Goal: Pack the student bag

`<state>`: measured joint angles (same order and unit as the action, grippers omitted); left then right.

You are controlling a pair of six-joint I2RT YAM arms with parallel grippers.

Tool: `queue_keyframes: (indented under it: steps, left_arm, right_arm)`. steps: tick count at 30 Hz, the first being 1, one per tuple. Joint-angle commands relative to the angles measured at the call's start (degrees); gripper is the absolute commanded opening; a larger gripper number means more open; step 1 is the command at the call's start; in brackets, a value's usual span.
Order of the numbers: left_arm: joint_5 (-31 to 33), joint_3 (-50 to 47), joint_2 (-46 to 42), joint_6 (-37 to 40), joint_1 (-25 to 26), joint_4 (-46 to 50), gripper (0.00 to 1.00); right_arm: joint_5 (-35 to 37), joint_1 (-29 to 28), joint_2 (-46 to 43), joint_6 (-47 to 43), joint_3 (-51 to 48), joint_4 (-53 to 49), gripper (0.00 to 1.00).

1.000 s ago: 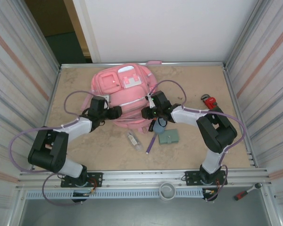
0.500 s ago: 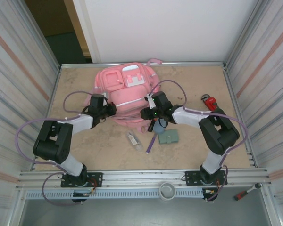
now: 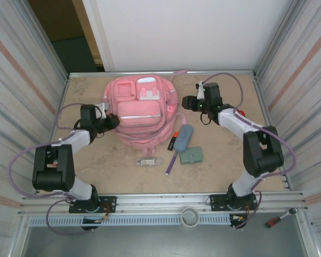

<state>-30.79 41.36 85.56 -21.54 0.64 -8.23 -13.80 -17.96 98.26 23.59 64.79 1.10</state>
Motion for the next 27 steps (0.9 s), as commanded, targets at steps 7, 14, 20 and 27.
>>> queue_keyframes:
  steps: [7, 14, 20, 27]
  left_arm:
    - [-5.1, 12.4, 6.7, 11.5, -2.7, 9.9, 0.00]
    - [-6.9, 14.8, 10.1, 10.8, -2.8, 8.2, 0.00]
    - [-5.1, 19.2, 13.3, 12.9, -2.8, 11.6, 0.00]
    - [-4.5, 24.6, 19.2, 12.3, -2.8, 11.4, 0.07]
  right_arm:
    - [0.6, -2.7, 18.5, 8.6, 14.4, -5.4, 0.57]
    - [-1.6, -3.5, 22.2, 10.8, 14.7, -5.0, 0.38]
    - [-7.1, -4.6, 16.9, 14.3, 5.8, 4.4, 0.06]
    - [-5.3, -10.4, 8.2, 15.7, -3.7, 7.5, 0.00]
